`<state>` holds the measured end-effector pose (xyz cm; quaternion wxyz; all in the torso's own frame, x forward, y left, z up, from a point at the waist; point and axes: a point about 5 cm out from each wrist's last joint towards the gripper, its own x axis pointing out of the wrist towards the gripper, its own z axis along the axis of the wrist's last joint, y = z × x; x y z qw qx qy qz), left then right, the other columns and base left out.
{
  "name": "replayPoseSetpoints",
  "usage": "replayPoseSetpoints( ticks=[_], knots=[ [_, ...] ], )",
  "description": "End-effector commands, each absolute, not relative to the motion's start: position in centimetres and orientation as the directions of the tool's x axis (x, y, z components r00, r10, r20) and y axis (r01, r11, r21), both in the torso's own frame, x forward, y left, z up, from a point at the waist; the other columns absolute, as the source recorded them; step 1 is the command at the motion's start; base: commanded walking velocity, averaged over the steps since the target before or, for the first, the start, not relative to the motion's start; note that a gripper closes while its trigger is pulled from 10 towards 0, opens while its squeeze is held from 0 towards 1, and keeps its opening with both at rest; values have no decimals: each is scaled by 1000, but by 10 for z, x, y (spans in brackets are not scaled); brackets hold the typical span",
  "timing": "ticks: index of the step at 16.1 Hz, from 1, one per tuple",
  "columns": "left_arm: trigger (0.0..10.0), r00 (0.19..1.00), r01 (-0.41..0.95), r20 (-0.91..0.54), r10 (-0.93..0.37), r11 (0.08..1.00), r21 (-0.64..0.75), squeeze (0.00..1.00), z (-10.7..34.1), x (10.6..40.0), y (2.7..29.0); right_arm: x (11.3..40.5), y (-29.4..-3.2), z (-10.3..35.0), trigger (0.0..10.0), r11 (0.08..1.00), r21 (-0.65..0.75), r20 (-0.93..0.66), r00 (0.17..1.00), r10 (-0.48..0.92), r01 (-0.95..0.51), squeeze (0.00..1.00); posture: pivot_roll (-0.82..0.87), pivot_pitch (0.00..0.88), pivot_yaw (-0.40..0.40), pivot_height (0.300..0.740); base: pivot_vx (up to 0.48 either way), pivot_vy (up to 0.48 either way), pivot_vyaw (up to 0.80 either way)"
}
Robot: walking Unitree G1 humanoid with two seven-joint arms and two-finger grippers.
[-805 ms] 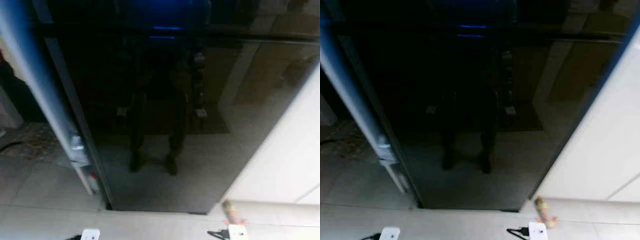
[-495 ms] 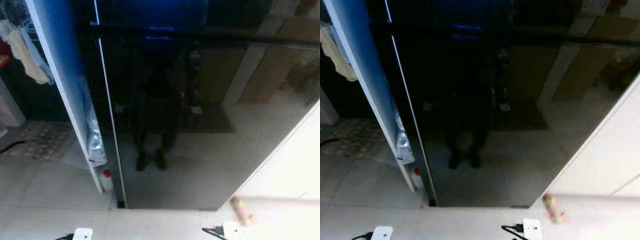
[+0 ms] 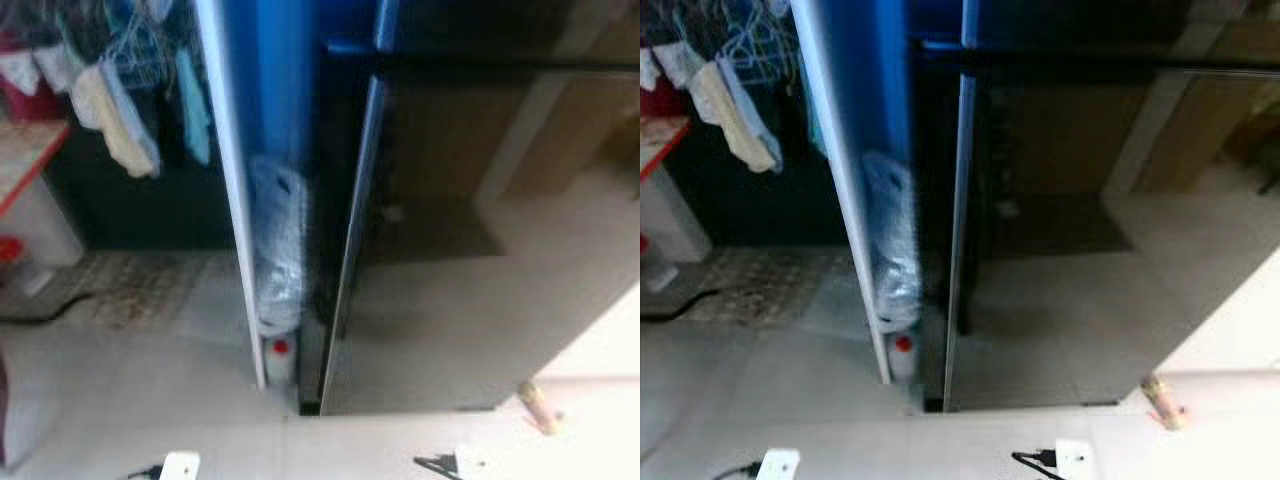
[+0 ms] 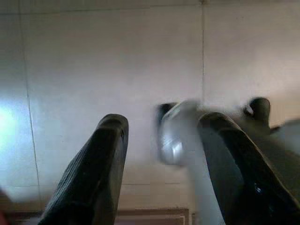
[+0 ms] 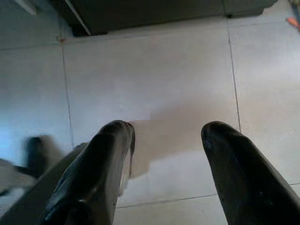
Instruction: Restocking fridge
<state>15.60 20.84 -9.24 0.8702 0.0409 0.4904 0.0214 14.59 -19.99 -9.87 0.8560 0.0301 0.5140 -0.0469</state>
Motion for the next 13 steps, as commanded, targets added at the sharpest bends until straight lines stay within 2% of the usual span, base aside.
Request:
replayPoseSetpoints(
  ticks=[1, 6, 12, 13],
  knots=[
    [10000, 510, 2, -855, 94, 994, 110, 0, -92, 153, 215, 152, -195, -97, 10000, 994, 14, -876, 481, -39, 106, 0, -63, 0, -76, 740, 0, 472, 0],
    [10000, 510, -13, -854, 102, 994, 111, 0, -93, 153, 214, 151, -196, -97, 10000, 997, 7, -881, 472, -30, 75, 0, -38, 0, -96, 740, 0, 468, 0],
    [10000, 529, -36, -843, 100, 995, 96, 0, -92, 156, 210, 153, -199, -96, 10000, 998, -3, -885, 464, -29, 56, 0, -45, 0, -106, 740, 0, 0, 0],
    [10000, 527, -29, -845, 98, 995, 97, 0, -92, 156, 209, 154, -200, -96, 10000, 999, -17, -883, 467, -34, 42, 0, -33, 0, -107, 740, 0, 0, 525]
  ],
)
